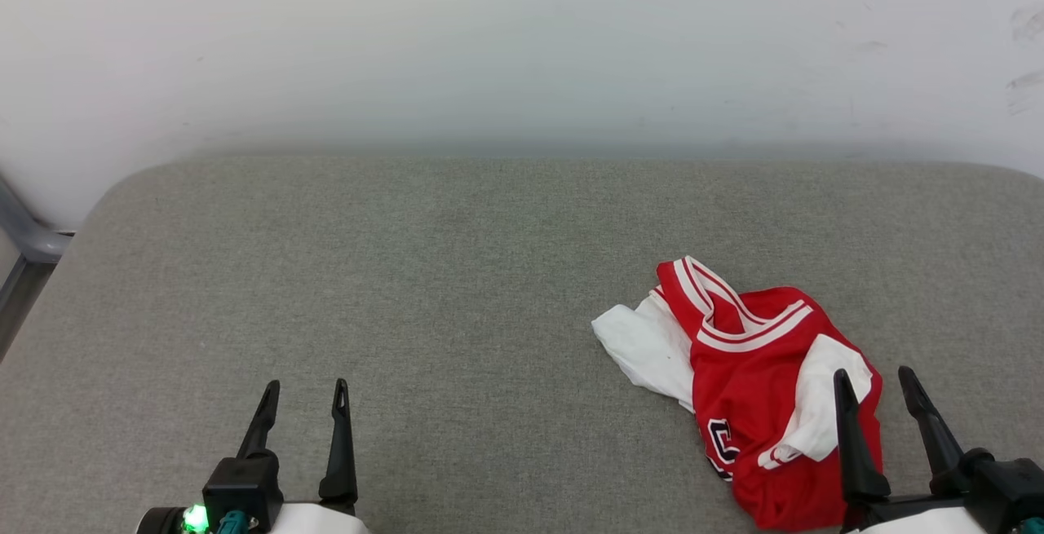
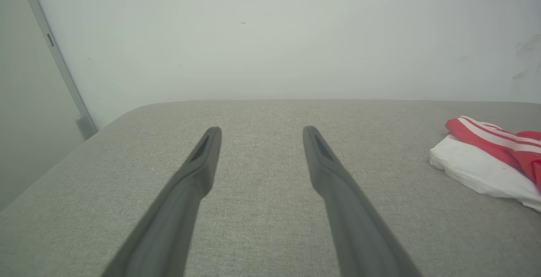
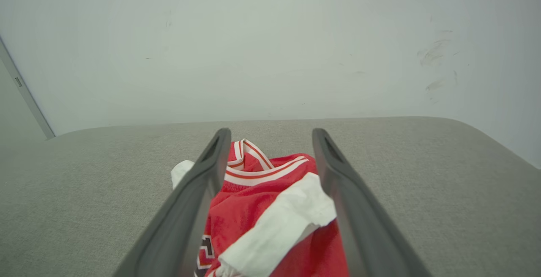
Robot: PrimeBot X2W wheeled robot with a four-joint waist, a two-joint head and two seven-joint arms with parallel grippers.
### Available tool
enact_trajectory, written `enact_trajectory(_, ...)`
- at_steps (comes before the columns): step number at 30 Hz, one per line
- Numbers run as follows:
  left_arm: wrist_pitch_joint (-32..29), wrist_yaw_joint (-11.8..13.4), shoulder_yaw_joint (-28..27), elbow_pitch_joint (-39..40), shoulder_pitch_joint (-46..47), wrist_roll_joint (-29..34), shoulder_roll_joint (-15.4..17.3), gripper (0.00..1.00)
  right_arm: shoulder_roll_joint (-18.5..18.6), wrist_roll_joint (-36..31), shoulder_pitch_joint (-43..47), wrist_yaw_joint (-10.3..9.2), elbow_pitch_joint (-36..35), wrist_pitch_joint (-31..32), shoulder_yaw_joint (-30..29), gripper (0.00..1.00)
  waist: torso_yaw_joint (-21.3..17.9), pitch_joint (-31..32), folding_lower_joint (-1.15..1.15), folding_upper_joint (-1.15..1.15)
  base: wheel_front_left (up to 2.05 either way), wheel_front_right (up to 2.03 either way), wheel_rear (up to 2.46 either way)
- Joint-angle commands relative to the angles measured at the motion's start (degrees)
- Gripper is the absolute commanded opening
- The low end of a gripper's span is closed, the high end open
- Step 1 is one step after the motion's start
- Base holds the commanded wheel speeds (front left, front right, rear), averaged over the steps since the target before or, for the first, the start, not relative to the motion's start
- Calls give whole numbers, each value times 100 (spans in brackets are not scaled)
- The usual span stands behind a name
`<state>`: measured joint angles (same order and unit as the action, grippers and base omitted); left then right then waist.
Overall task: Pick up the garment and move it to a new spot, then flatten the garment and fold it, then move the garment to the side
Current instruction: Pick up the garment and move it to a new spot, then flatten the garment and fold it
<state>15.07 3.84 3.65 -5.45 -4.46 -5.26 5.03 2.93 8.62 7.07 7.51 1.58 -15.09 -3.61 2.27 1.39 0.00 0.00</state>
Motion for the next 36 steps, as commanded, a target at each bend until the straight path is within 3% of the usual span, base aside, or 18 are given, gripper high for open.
enact_trajectory(1,15,-28,-19,-16,-63,44,-14,100,-10,33,61,-4,14,-12,1,100,1,4,0,0,0,0,0)
enact_trajectory(16,15,-200,-158,-84,34,135,-117,100,-10,54,15,-4,55,-12,8,100,-25,22,0,0,0,0,0)
enact_trajectory(19,15,-339,-162,-150,268,64,-124,100,-10,53,-24,-4,24,-12,14,100,-35,2,0,0,0,0,0)
enact_trajectory(21,15,-595,-157,-278,771,105,-26,100,-10,40,-106,-4,-19,-12,38,100,-79,-70,0,0,0,0,0)
enact_trajectory(26,15,-872,30,-508,1637,203,142,100,-10,26,-197,-4,-67,-12,85,100,-220,-218,0,0,0,0,0)
enact_trajectory(36,15,-1110,696,-1227,3365,93,484,100,-11,73,-496,-4,-238,-12,79,100,-573,-764,0,0,0,0,0)
